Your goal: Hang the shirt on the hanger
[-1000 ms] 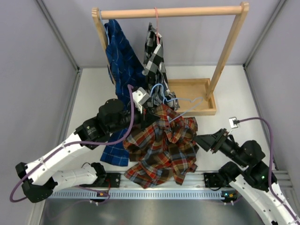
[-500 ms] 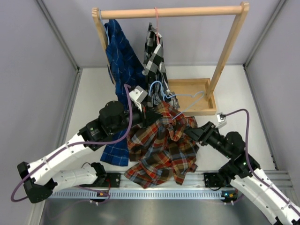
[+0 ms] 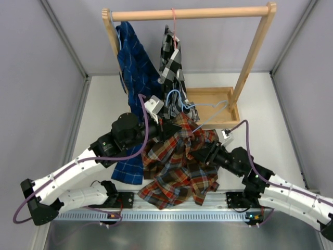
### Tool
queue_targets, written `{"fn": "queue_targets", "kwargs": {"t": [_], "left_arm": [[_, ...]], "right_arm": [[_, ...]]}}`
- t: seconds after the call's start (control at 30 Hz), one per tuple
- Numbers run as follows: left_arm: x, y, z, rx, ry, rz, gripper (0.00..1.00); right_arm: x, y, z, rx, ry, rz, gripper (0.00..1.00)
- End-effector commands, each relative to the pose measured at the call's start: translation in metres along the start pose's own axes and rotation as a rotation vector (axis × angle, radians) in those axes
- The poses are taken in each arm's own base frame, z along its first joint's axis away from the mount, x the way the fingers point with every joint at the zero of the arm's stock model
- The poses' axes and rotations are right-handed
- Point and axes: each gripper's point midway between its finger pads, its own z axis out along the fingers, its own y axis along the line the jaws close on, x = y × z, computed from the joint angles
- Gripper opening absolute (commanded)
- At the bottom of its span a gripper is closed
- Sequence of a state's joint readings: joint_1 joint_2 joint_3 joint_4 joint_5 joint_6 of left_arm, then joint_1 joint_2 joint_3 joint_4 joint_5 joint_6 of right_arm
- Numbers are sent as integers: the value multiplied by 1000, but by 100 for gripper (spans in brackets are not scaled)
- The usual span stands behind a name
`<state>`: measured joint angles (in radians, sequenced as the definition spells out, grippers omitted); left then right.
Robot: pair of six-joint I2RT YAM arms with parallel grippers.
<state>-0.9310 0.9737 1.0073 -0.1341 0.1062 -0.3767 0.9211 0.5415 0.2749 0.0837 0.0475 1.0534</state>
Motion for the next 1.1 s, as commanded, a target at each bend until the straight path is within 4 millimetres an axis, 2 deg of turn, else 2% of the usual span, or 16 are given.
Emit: {"fn": "queue_targets", "kwargs": {"t": [0.0,0.03,0.17,0.27,0.3,0.33,0.4,0.43,0.47,0.57,0.6,0.63,0.67,0.87,0.93,1.07], "left_arm": [[-25,-7,1,20,-101,3,0],[-24,-7,1,20,-101,3,0],[-26,-7,-6,16,-105,23,0],[-24,-4,-12,5,-89,58,0],[-22,-4,-14,2,-82,66,0],[-22,-4,-18,0,-79,77,0],[-21,-4,-28,-4,-72,81,0],[-21,-5,-32,-2,-73,76,0],[-22,-7,-40,5,-78,70,0],[-14,-7,-50,12,-74,59,0],[-11,-7,-57,16,-83,55,0],[-9,-8,-60,25,-86,50,0],[-8,-8,-63,29,-88,47,0],[7,-8,-82,33,-33,58,0],[18,0,-86,-6,17,62,0],[25,4,-96,-31,66,86,0]], "right_arm": [[-23,18,7,-12,-123,-31,37],[-24,17,9,-2,-129,-33,34],[-31,15,9,27,-159,-35,0],[-43,16,3,64,-195,-69,0],[-53,25,-3,51,-221,-93,0],[-60,16,-8,102,-240,-121,0],[-79,20,-18,126,-294,-203,0],[-90,11,-21,168,-312,-232,0],[-99,15,-24,173,-319,-268,0],[-113,8,-19,190,-249,-307,0],[-118,22,-18,151,-214,-345,0],[-129,18,-19,174,-210,-351,0],[-130,15,-17,192,-179,-356,0],[-163,35,-13,176,-137,-400,0],[-172,29,-16,219,-130,-392,0],[-193,23,-10,282,-103,-403,0]]}}
